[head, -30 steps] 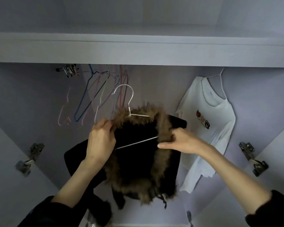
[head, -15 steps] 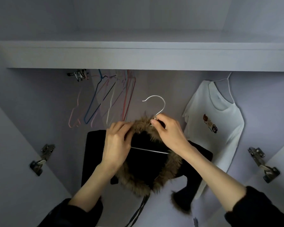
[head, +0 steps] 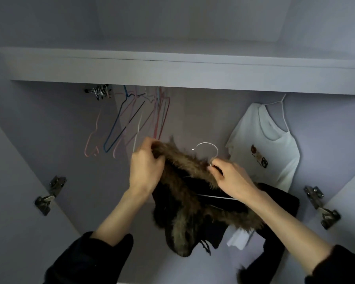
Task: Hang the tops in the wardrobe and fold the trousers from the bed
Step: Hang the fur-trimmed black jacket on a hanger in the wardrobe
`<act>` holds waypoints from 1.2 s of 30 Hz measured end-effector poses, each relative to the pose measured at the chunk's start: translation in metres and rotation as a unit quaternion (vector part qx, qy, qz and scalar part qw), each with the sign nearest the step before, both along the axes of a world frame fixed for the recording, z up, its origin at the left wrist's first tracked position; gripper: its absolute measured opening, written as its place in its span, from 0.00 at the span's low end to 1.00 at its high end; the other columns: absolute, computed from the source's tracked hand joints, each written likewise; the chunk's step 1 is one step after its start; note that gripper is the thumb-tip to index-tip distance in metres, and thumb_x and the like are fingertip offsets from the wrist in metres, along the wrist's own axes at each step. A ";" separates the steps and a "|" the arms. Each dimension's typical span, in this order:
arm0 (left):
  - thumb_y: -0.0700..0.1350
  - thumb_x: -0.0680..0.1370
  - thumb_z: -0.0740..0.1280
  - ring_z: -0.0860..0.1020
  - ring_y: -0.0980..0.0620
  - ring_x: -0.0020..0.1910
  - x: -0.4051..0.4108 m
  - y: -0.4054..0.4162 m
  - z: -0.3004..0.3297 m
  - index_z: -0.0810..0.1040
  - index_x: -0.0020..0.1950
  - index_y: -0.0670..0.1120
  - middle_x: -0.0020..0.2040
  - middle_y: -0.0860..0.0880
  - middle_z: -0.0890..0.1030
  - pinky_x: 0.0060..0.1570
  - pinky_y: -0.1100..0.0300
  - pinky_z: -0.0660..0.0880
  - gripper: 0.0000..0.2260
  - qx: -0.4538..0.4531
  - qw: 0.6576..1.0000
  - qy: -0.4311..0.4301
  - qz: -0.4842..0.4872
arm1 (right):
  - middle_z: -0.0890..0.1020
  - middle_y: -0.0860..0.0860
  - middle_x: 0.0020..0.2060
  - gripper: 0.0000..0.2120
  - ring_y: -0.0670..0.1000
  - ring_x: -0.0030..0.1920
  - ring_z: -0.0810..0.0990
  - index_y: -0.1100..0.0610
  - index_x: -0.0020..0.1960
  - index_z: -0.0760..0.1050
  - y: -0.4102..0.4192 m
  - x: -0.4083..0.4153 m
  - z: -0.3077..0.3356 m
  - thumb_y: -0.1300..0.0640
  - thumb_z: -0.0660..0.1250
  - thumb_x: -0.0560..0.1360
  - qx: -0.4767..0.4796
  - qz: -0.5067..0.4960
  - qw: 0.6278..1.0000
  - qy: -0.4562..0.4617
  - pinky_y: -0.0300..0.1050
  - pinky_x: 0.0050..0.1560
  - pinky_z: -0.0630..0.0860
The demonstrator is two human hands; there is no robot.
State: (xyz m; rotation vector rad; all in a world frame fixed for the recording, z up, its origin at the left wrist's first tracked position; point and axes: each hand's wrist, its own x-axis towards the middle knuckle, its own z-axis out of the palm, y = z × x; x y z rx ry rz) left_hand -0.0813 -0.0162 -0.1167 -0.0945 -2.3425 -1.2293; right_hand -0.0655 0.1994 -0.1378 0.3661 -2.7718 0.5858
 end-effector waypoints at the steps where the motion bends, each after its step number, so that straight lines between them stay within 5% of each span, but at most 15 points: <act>1: 0.36 0.72 0.67 0.80 0.44 0.46 0.003 0.007 0.001 0.74 0.54 0.45 0.46 0.47 0.80 0.45 0.51 0.78 0.12 -0.033 0.999 0.003 -0.018 | 0.77 0.52 0.37 0.10 0.56 0.39 0.78 0.58 0.45 0.72 0.001 0.001 -0.001 0.53 0.60 0.79 -0.010 0.004 1.000 0.021 0.49 0.39 0.71; 6: 0.46 0.74 0.65 0.76 0.45 0.54 0.013 0.020 -0.020 0.73 0.58 0.46 0.55 0.48 0.76 0.49 0.54 0.73 0.14 -0.259 0.953 -0.072 -0.141 | 0.70 0.47 0.29 0.13 0.48 0.31 0.69 0.52 0.36 0.64 0.014 -0.002 0.011 0.56 0.62 0.79 -0.173 0.000 0.983 0.068 0.42 0.33 0.64; 11: 0.66 0.72 0.59 0.68 0.57 0.55 0.010 0.007 -0.012 0.76 0.57 0.48 0.56 0.53 0.72 0.56 0.59 0.64 0.26 -0.223 0.957 0.049 -0.178 | 0.66 0.46 0.27 0.17 0.43 0.29 0.67 0.46 0.33 0.62 0.022 0.003 0.017 0.57 0.61 0.79 -0.228 0.004 0.972 0.063 0.34 0.32 0.62; 13: 0.64 0.73 0.62 0.72 0.55 0.56 0.009 0.010 -0.007 0.76 0.61 0.50 0.56 0.53 0.76 0.53 0.59 0.63 0.24 -0.273 0.940 0.064 -0.192 | 0.70 0.48 0.28 0.14 0.43 0.30 0.68 0.51 0.35 0.66 0.019 0.004 0.019 0.57 0.61 0.79 -0.234 0.018 0.971 0.051 0.33 0.33 0.63; 15: 0.52 0.74 0.70 0.77 0.48 0.50 0.010 0.018 -0.007 0.80 0.56 0.47 0.49 0.50 0.81 0.48 0.57 0.66 0.14 -0.314 0.925 0.114 -0.180 | 0.73 0.53 0.31 0.12 0.44 0.31 0.68 0.58 0.37 0.69 0.014 0.004 0.020 0.56 0.61 0.79 -0.233 0.030 0.972 0.031 0.35 0.34 0.64; 18: 0.37 0.71 0.72 0.79 0.44 0.43 0.011 0.022 -0.004 0.83 0.46 0.42 0.41 0.47 0.82 0.41 0.55 0.71 0.05 -0.291 0.933 0.137 -0.159 | 0.68 0.48 0.29 0.14 0.43 0.31 0.66 0.53 0.35 0.66 0.010 0.007 0.020 0.56 0.61 0.79 -0.227 0.044 0.973 0.024 0.33 0.33 0.63; 26: 0.36 0.76 0.65 0.77 0.47 0.48 0.002 0.016 0.005 0.82 0.46 0.41 0.44 0.46 0.81 0.46 0.58 0.72 0.06 -0.233 0.953 0.082 -0.175 | 0.71 0.47 0.32 0.11 0.45 0.32 0.69 0.54 0.38 0.68 0.010 0.011 0.015 0.55 0.60 0.79 -0.183 0.048 0.982 0.000 0.36 0.35 0.64; 32: 0.39 0.78 0.63 0.78 0.42 0.47 -0.005 0.025 0.024 0.79 0.52 0.45 0.50 0.48 0.79 0.45 0.48 0.75 0.07 -0.206 0.968 0.088 -0.113 | 0.75 0.51 0.39 0.08 0.47 0.40 0.73 0.62 0.42 0.73 -0.002 0.012 0.010 0.59 0.62 0.78 -0.146 0.093 0.984 0.031 0.39 0.42 0.68; 36: 0.52 0.78 0.63 0.79 0.50 0.52 -0.003 0.011 0.008 0.79 0.59 0.45 0.54 0.50 0.81 0.50 0.62 0.73 0.15 -0.221 0.954 0.005 -0.204 | 0.73 0.46 0.38 0.09 0.46 0.40 0.72 0.56 0.39 0.70 0.008 0.006 0.020 0.60 0.63 0.78 -0.223 0.054 0.972 0.056 0.35 0.44 0.67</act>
